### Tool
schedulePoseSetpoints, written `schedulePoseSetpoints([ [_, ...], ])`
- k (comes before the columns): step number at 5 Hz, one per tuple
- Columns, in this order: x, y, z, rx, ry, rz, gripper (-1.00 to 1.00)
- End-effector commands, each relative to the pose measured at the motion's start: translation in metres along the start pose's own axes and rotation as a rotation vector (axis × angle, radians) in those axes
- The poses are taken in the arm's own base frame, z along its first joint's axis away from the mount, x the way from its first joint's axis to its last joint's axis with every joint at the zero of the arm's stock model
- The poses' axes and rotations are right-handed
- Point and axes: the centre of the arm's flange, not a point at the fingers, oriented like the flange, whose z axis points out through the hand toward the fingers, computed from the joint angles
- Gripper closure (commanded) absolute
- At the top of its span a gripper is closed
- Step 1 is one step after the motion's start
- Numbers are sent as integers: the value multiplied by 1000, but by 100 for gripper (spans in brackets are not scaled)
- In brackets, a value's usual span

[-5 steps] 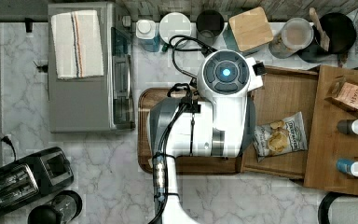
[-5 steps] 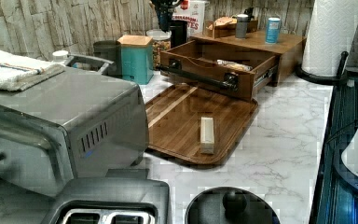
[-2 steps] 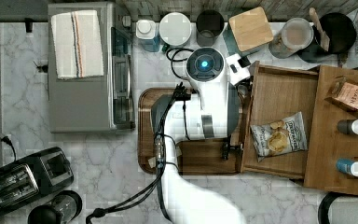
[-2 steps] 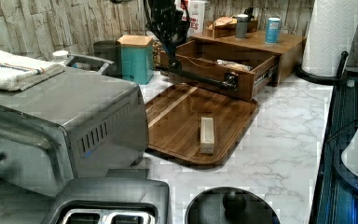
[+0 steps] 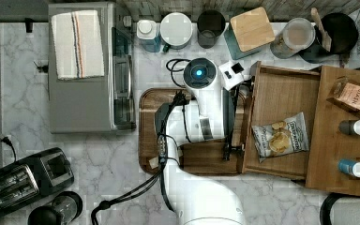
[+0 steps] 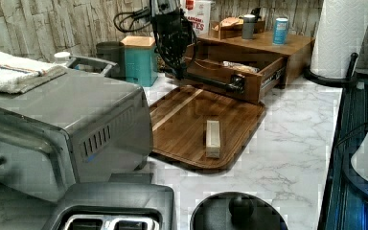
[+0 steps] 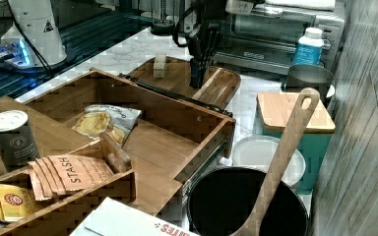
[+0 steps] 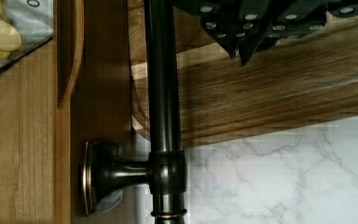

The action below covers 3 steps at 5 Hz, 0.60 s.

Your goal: Close the drawer.

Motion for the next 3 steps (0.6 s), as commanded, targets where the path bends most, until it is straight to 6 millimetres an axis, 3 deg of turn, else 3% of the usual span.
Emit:
schedulePoseSetpoints([
  [1, 21, -4, -9, 22, 77, -43, 100],
  [3, 18, 7, 0, 32, 79, -49, 100],
])
